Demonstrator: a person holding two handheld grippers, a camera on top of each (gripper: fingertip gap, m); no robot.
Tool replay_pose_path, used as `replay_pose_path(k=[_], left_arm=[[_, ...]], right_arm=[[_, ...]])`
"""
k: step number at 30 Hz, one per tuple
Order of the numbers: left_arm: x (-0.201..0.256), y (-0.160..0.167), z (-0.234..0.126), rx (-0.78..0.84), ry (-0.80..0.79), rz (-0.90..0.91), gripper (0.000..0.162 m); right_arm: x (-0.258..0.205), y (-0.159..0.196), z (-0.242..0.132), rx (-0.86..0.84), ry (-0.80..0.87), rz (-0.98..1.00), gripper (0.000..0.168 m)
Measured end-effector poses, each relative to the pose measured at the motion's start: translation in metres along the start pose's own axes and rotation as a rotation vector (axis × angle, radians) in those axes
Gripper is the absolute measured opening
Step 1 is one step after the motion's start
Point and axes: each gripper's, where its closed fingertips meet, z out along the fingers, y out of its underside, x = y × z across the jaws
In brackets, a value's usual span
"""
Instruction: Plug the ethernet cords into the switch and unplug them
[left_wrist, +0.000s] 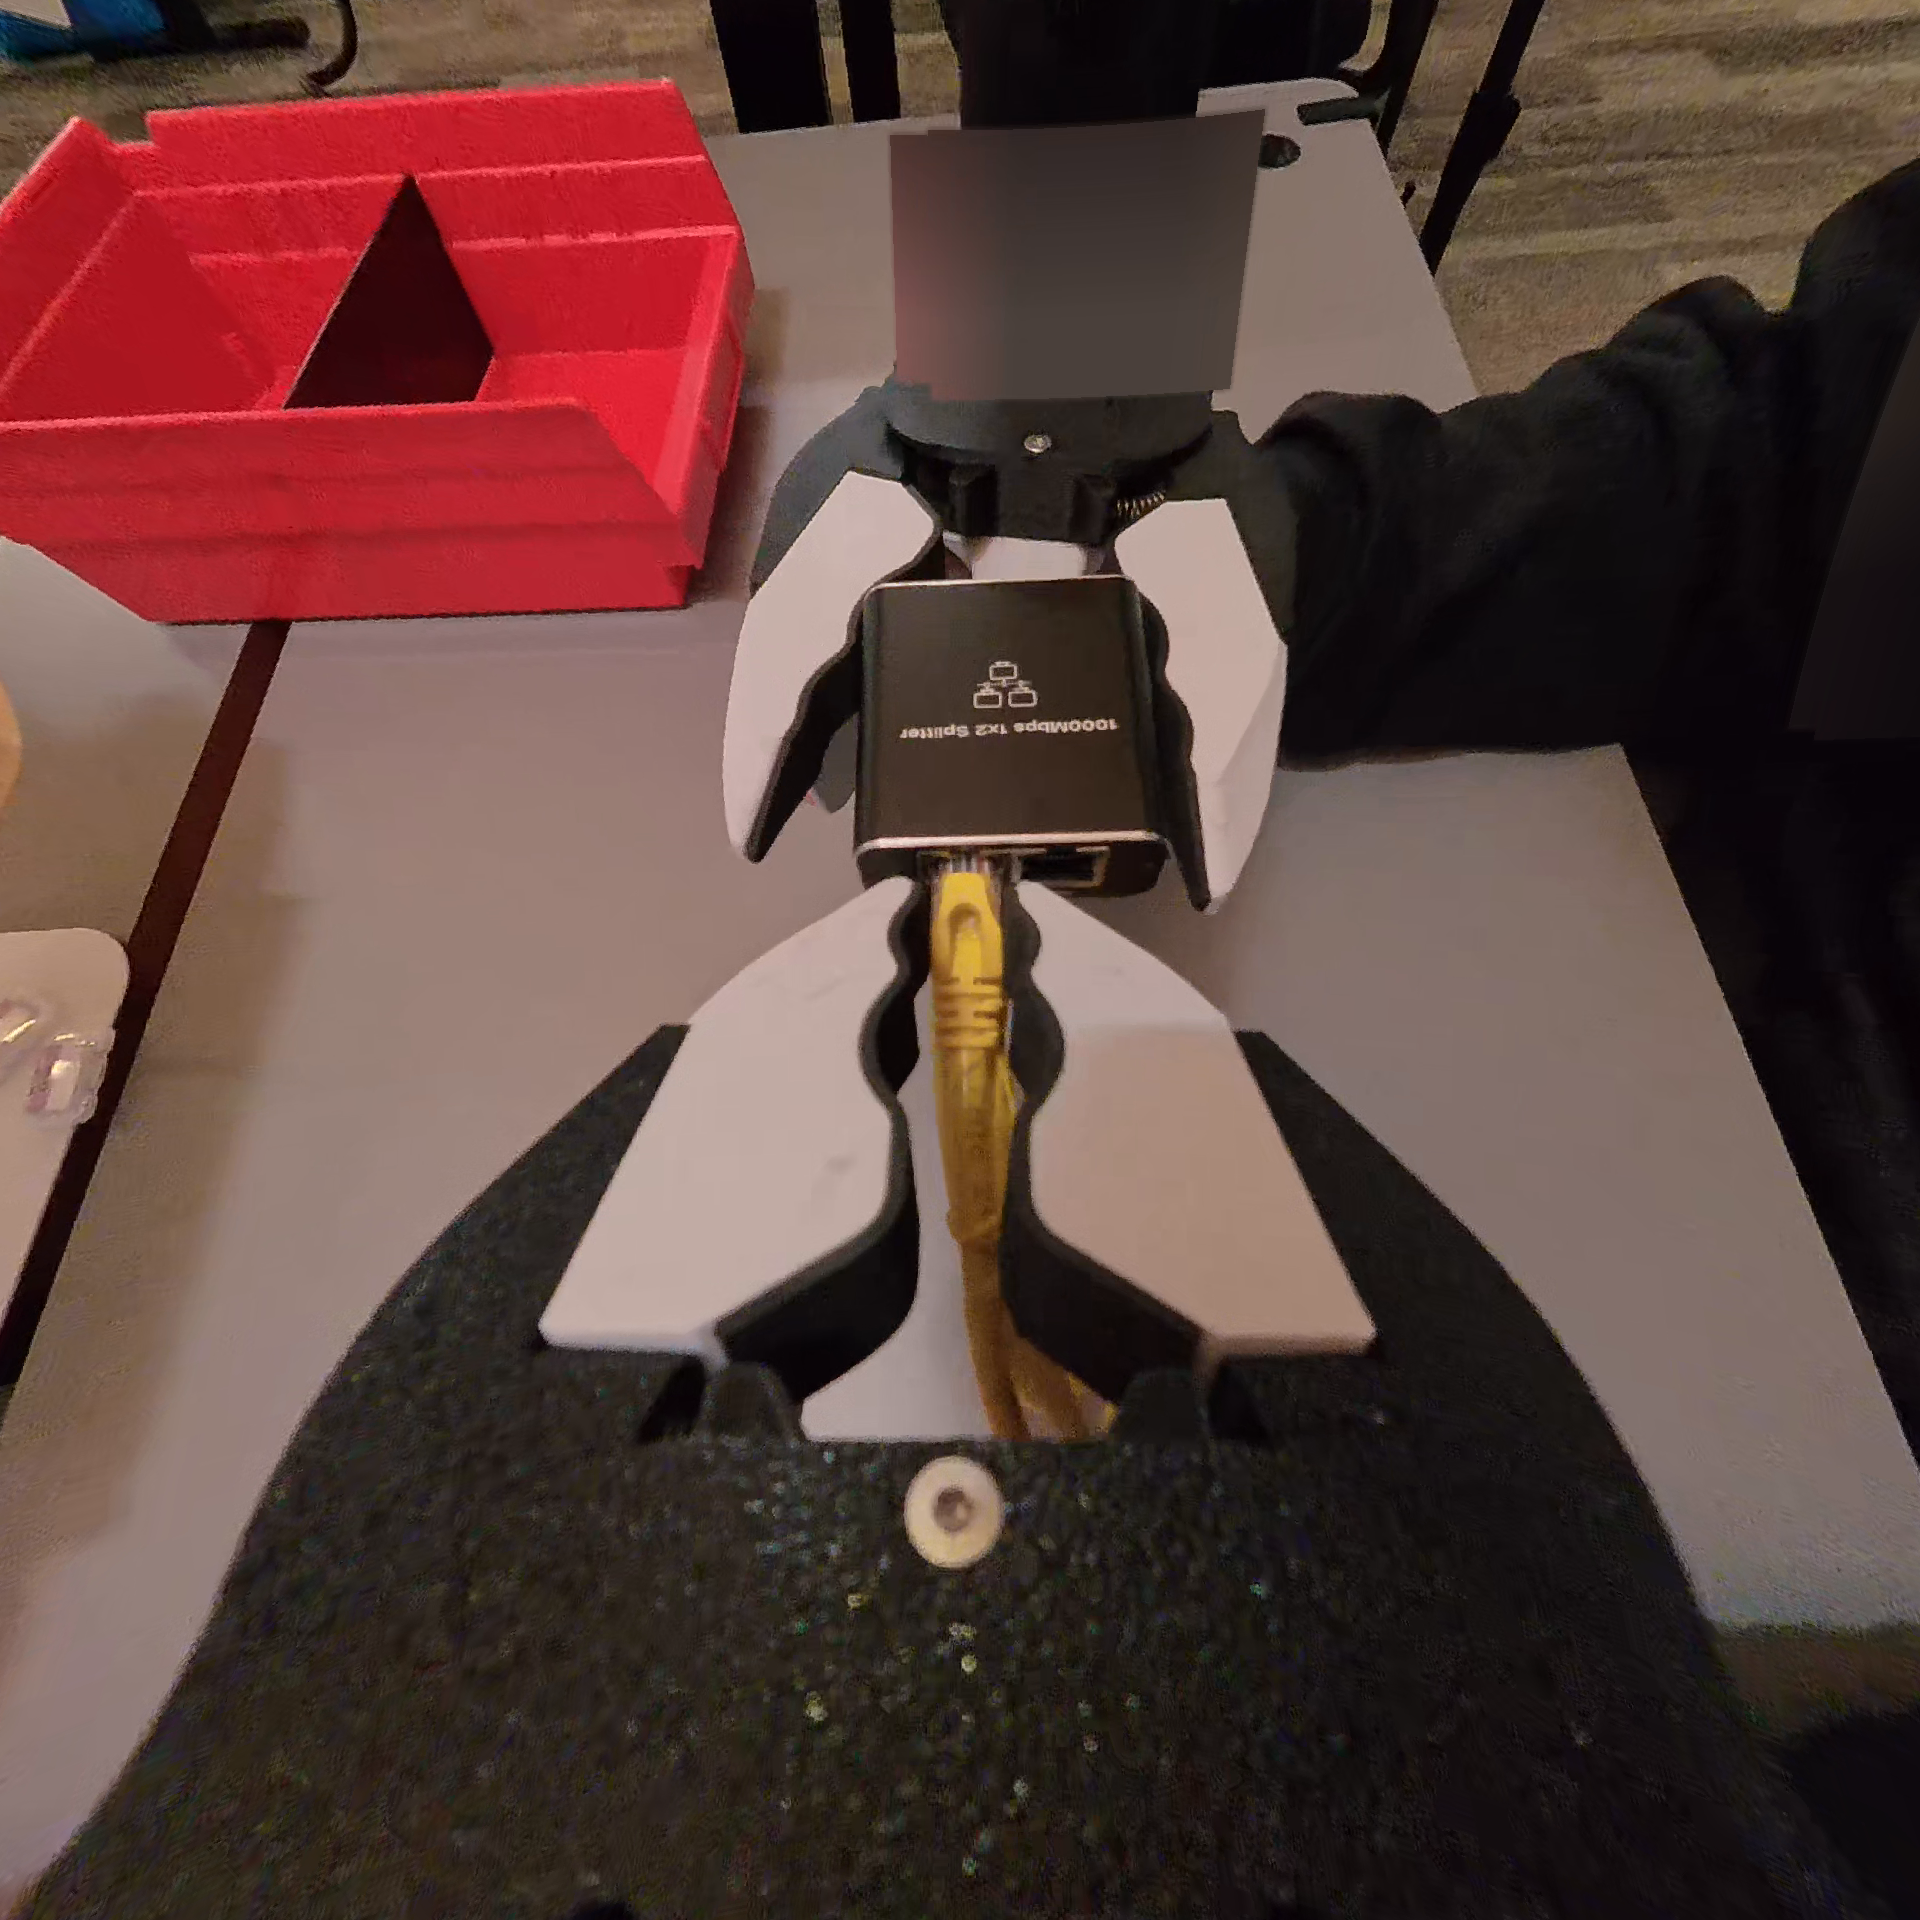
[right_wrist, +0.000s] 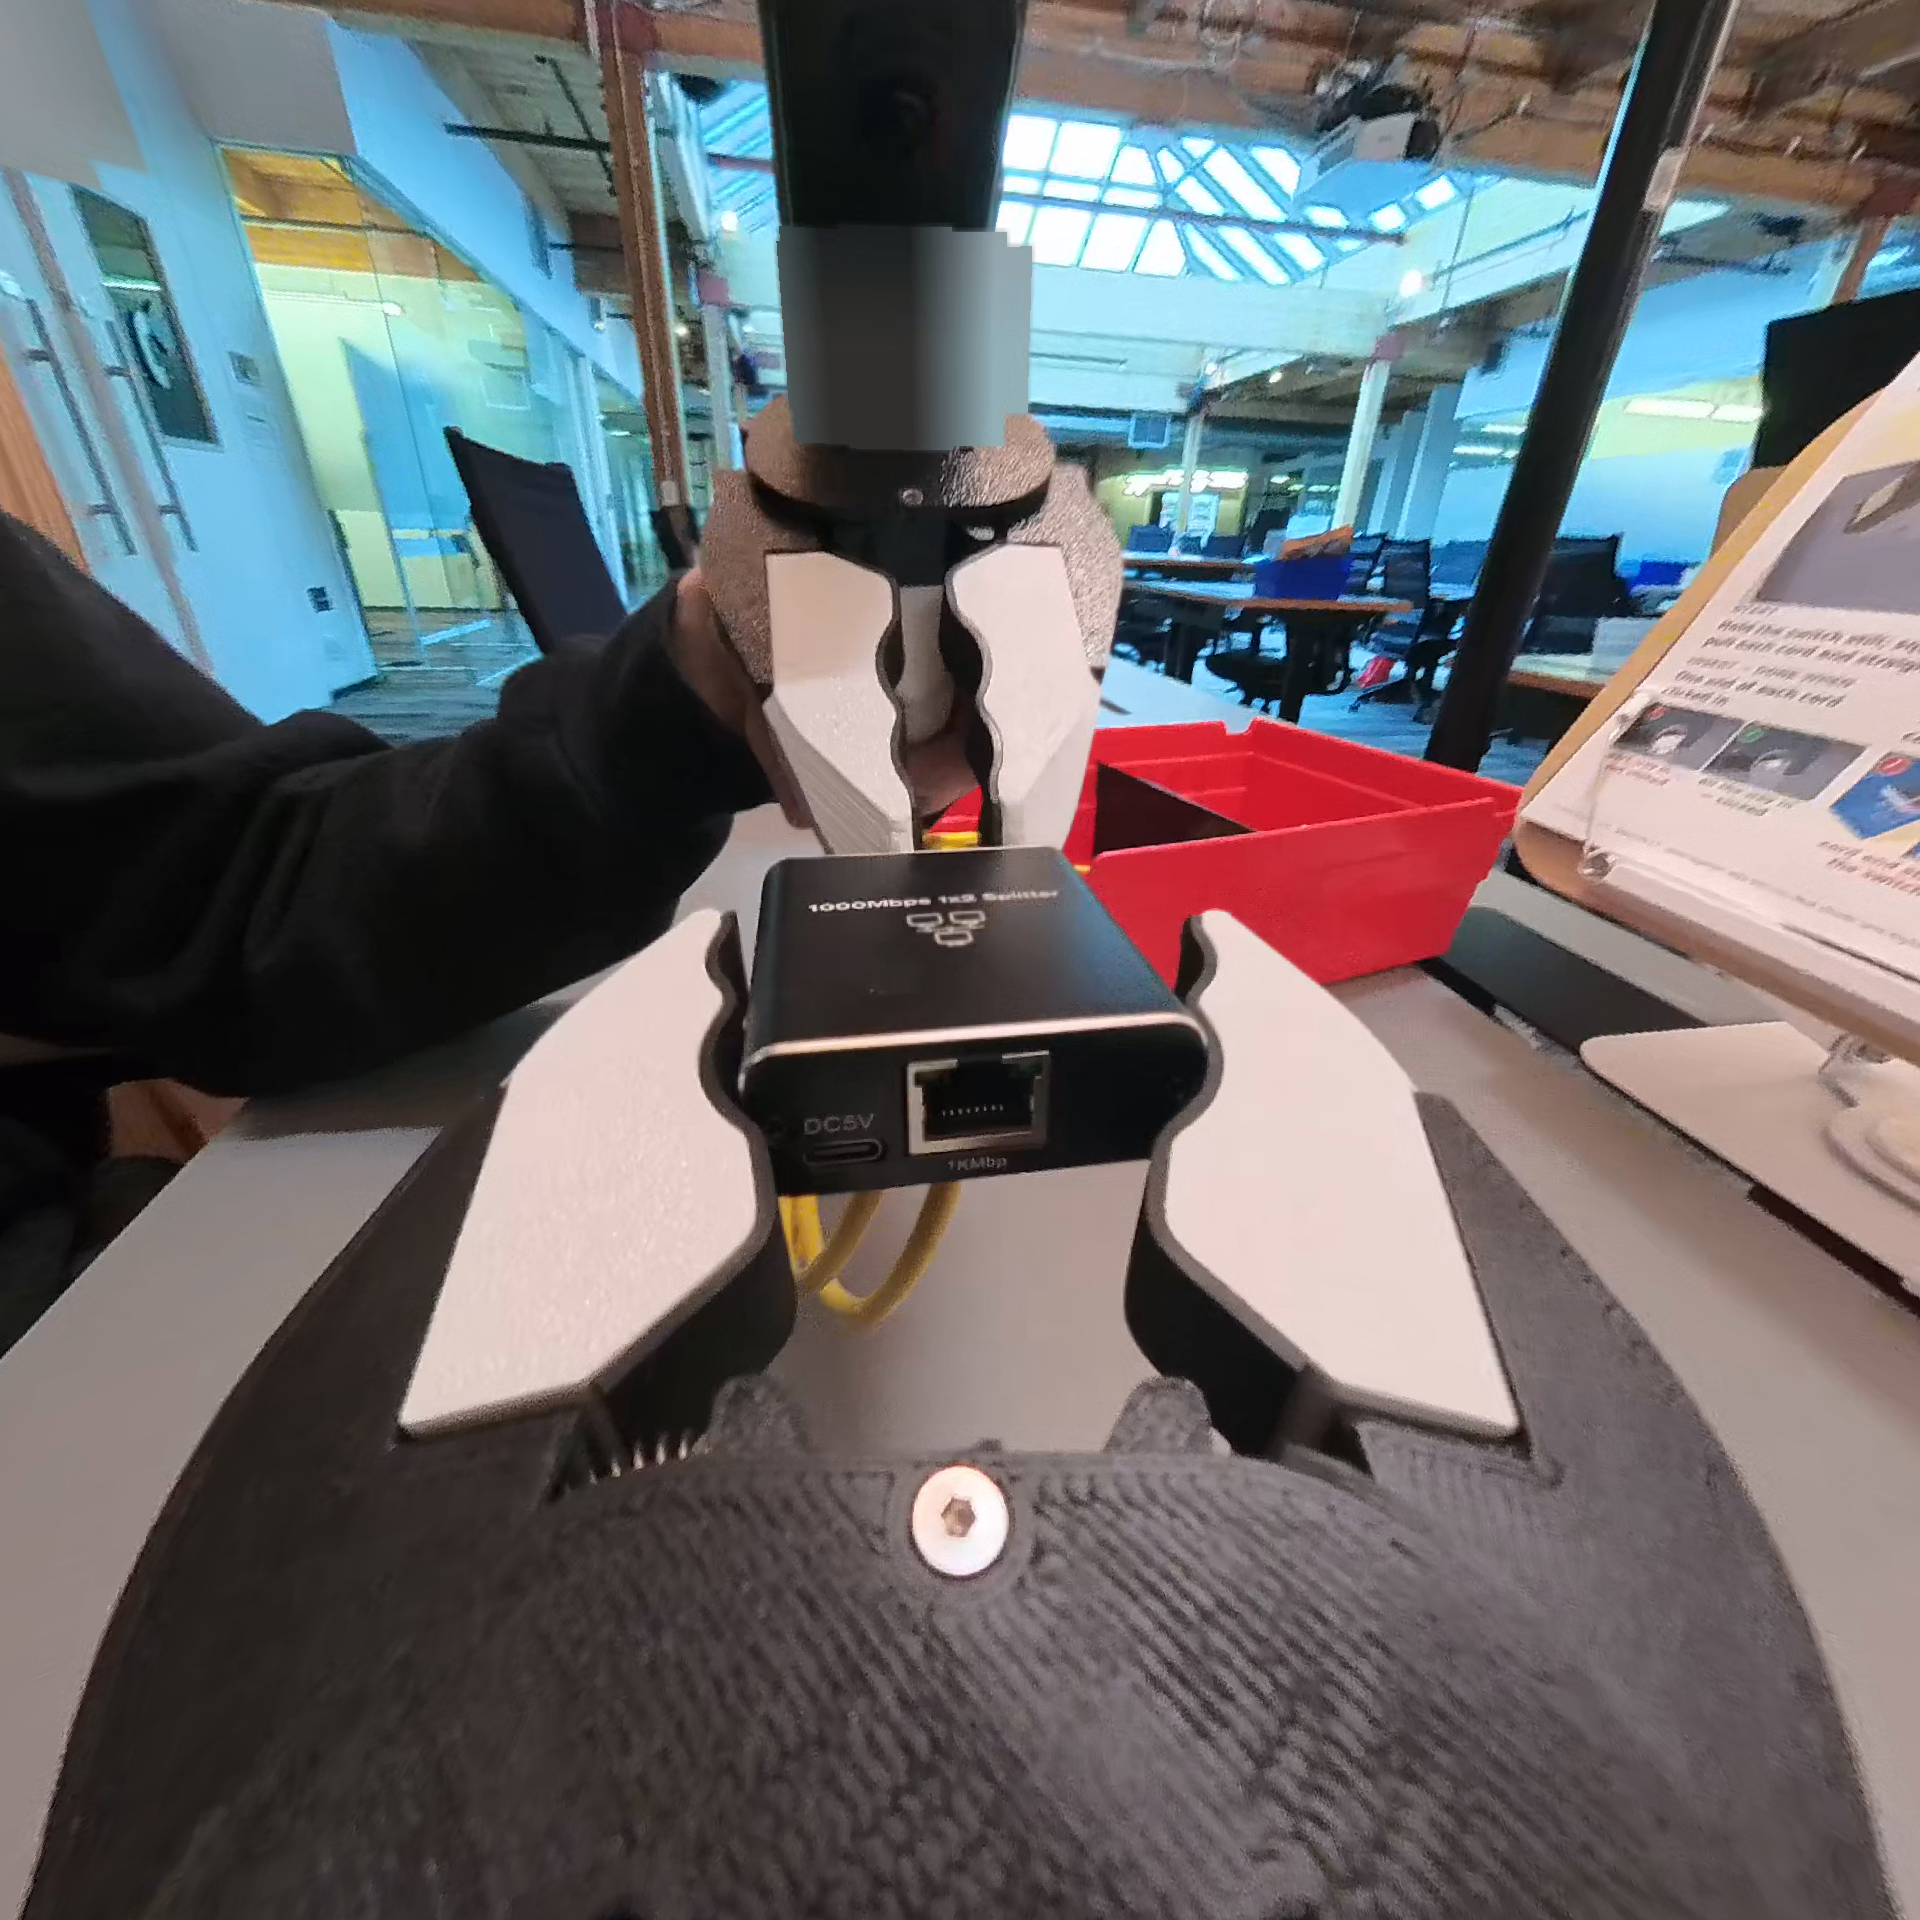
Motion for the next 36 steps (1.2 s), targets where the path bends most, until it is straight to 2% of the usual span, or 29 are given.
replay_pose_path(k=[3, 11, 16, 28, 33, 36], left_arm=[[0.001, 0.004, -0.001, -0.010, 0.017, -0.010, 0.012], [0.005, 0.006, -0.002, -0.017, 0.056, -0.032, 0.012], [0.003, 0.006, -0.003, -0.016, 0.041, -0.018, 0.012], [-0.005, 0.008, -0.002, -0.022, 0.003, -0.049, 0.012], [-0.005, -0.002, 0.000, 0.037, -0.011, -0.049, 0.013], [-0.009, -0.006, 0.003, 0.077, -0.018, -0.092, 0.023]], right_arm=[[-0.003, 0.001, 0.002, 0.011, -0.030, 0.045, 0.078], [-0.011, 0.002, 0.005, 0.018, -0.066, 0.010, 0.082], [-0.009, 0.006, 0.006, -0.025, -0.041, -0.044, 0.081], [-0.001, 0.009, 0.006, -0.035, 0.010, -0.007, 0.080], [0.000, -0.005, 0.000, 0.046, 0.002, 0.002, 0.080], [0.003, -0.016, -0.006, 0.109, 0.009, 0.018, 0.079]])
